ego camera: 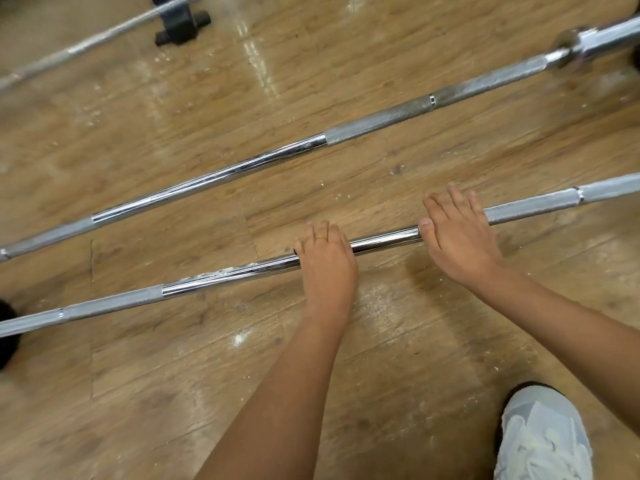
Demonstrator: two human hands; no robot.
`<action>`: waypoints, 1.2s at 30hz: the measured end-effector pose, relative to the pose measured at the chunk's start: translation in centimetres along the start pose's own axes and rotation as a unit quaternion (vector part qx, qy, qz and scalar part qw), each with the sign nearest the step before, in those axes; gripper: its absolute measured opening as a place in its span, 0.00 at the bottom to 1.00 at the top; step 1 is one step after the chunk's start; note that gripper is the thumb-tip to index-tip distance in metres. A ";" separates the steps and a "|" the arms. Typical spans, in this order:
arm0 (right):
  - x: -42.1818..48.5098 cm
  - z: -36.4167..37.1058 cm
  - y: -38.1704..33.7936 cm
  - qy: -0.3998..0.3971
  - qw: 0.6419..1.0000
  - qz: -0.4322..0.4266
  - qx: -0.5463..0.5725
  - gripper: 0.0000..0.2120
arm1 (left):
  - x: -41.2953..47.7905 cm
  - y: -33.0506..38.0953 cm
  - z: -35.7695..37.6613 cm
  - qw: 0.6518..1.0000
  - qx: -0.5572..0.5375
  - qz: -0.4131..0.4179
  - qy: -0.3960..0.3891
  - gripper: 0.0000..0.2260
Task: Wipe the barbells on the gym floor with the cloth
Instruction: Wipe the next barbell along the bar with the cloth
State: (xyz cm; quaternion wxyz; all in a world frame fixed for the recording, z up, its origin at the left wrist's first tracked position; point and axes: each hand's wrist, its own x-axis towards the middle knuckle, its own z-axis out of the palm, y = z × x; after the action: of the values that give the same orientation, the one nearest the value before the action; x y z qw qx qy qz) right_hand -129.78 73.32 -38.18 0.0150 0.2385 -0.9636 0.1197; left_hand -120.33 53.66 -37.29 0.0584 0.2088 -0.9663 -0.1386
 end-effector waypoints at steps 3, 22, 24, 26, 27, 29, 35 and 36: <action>0.2 0.1 0.1 0.002 1.000 -0.001 -0.004 0.32 | -1.5 -1.2 0.6 0.996 -0.032 0.078 0.013 0.15; 0.5 0.2 0.0 0.008 1.000 0.001 0.025 0.31 | -0.8 -0.3 -1.0 0.992 -0.012 0.124 0.010 0.21; 0.6 0.2 0.0 0.007 1.000 0.001 0.024 0.31 | -0.2 -0.6 -0.7 0.989 -0.020 0.146 -0.013 0.18; 0.6 0.2 0.1 0.008 1.000 -0.001 0.023 0.30 | 0.0 -1.4 -1.0 0.988 -0.020 0.150 -0.028 0.16; 0.6 0.3 0.2 0.009 1.000 -0.001 0.023 0.30 | 0.2 -1.9 -1.3 0.990 -0.018 0.138 -0.035 0.16; 0.6 0.4 0.1 0.014 1.000 0.000 0.022 0.30 | 0.5 -3.1 -1.7 0.997 -0.029 0.072 -0.027 0.15; 0.2 0.2 -0.2 0.014 1.000 0.003 0.024 0.30 | -1.8 -1.6 -0.3 0.993 -0.011 0.121 0.001 0.18; 0.1 0.1 -0.1 0.010 1.000 0.001 0.024 0.30 | -1.9 -1.5 -0.2 0.991 -0.007 0.131 0.000 0.19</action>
State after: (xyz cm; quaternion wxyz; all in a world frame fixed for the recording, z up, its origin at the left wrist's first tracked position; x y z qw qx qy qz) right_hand -129.84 73.16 -38.21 0.0188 0.2363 -0.9606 0.1449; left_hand -118.02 53.04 -37.66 0.0780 0.0796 -0.9844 -0.1363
